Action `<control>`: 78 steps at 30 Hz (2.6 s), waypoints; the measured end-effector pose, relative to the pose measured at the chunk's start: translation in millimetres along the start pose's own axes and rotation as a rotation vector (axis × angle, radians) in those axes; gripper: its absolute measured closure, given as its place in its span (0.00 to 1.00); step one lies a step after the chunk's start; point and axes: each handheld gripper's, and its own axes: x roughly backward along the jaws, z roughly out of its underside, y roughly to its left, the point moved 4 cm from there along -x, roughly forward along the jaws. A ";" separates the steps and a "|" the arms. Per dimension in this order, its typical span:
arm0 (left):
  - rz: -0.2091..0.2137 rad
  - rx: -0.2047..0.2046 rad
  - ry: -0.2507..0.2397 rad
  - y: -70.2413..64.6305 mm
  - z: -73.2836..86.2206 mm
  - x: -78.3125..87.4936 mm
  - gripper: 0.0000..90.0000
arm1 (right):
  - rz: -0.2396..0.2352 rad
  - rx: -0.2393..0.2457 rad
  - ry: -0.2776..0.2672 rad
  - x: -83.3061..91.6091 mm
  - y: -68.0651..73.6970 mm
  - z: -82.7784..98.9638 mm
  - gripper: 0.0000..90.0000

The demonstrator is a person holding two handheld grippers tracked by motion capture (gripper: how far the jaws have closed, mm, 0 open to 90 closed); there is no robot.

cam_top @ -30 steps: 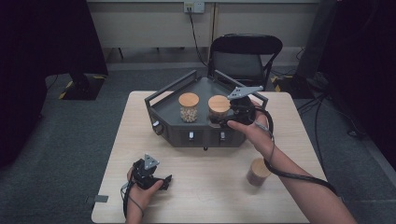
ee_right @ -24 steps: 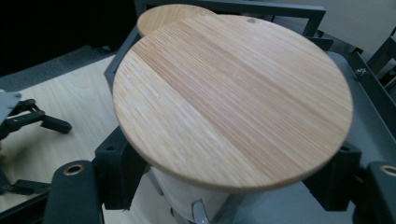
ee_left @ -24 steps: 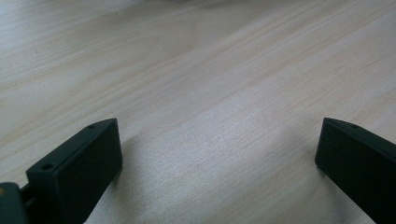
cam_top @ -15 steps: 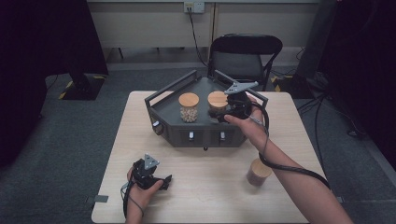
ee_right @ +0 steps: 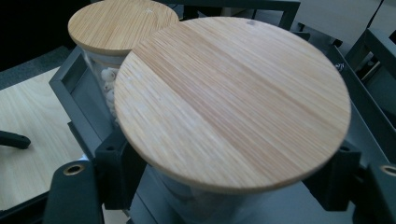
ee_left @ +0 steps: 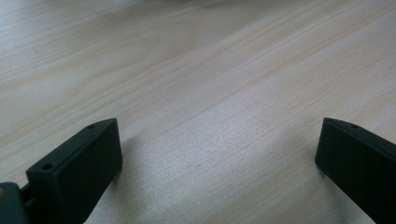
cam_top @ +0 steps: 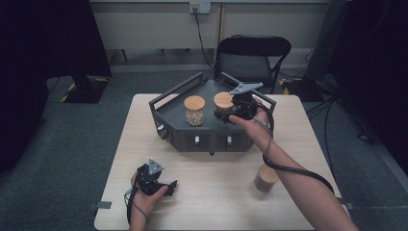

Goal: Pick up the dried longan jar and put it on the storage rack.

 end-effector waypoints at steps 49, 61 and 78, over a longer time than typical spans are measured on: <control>-0.001 0.000 0.000 -0.1 0.0 0.0 0.00 | 0.021 -0.051 0.027 -28.3 -5.5 6.8 0.28; 0.000 -0.001 0.000 0.0 0.0 0.0 0.00 | 0.017 -0.057 0.041 -28.0 -4.7 5.1 0.28; 0.000 0.000 0.000 -0.1 0.0 0.0 0.00 | 0.013 -0.104 0.055 -24.3 -9.5 6.5 0.12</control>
